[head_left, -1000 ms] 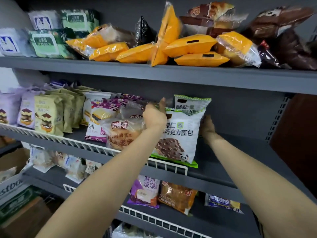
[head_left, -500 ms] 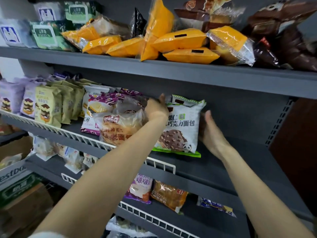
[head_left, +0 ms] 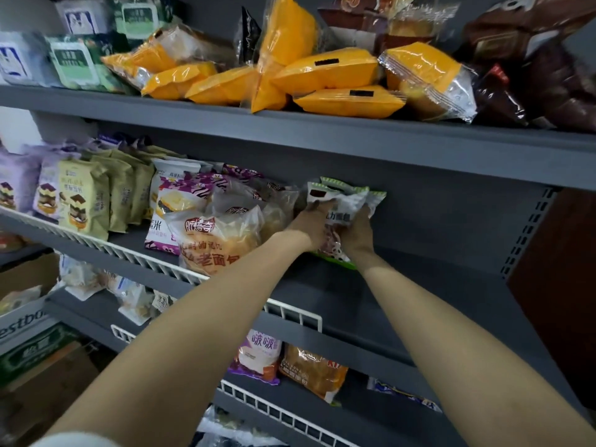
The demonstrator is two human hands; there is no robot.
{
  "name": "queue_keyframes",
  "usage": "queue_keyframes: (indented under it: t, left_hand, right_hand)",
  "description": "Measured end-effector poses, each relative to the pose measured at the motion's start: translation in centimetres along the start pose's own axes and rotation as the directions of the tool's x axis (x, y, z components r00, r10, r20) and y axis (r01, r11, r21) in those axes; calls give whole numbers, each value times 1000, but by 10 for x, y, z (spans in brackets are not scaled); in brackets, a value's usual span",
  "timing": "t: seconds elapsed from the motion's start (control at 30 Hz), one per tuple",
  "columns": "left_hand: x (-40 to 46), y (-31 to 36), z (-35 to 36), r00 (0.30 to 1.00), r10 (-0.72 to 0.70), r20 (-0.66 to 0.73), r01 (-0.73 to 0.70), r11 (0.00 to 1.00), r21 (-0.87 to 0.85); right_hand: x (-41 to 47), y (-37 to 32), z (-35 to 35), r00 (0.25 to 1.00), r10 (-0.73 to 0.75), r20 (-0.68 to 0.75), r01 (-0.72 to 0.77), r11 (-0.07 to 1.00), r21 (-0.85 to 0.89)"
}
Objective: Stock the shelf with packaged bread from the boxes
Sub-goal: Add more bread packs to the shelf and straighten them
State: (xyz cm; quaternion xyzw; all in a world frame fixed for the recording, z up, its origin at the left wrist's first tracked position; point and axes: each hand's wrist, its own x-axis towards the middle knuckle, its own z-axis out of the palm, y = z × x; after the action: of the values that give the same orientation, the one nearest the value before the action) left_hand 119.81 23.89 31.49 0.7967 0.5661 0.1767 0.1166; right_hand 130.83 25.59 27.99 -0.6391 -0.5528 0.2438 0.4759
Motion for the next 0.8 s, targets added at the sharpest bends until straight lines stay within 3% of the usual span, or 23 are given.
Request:
queue_keyframes:
  t: [0.13, 0.2, 0.27, 0.3, 0.53, 0.63, 0.8]
  left_hand:
    - [8, -3, 9, 995, -91, 44, 95, 991, -92]
    - [10, -1, 12, 995, -98, 27, 101, 988, -119]
    - [12, 1, 15, 993, -115, 1, 114, 981, -160]
    - [12, 2, 16, 992, -127, -13, 123, 978, -168]
    - [10, 13, 17, 976, -195, -91, 184, 975, -122]
    - [-1, 16, 5, 968, -218, -123, 199, 968, -153]
    - [-34, 16, -34, 930, -180, -319, 182, 983, -25]
  right_hand:
    - [0, 4, 2, 997, -51, -57, 39, 979, -200]
    - [0, 9, -3, 964, -209, -162, 135, 916, -378]
    - [0, 15, -9, 929, -359, -95, 242, 779, -578]
    - [1, 16, -13, 935, -353, -23, 269, 750, -605]
    - [7, 7, -33, 957, -190, 220, 283, 777, -562]
    - [-3, -1, -38, 947, -245, 208, 322, 734, -598]
    - [-35, -36, -32, 889, -434, 146, 456, 810, -368]
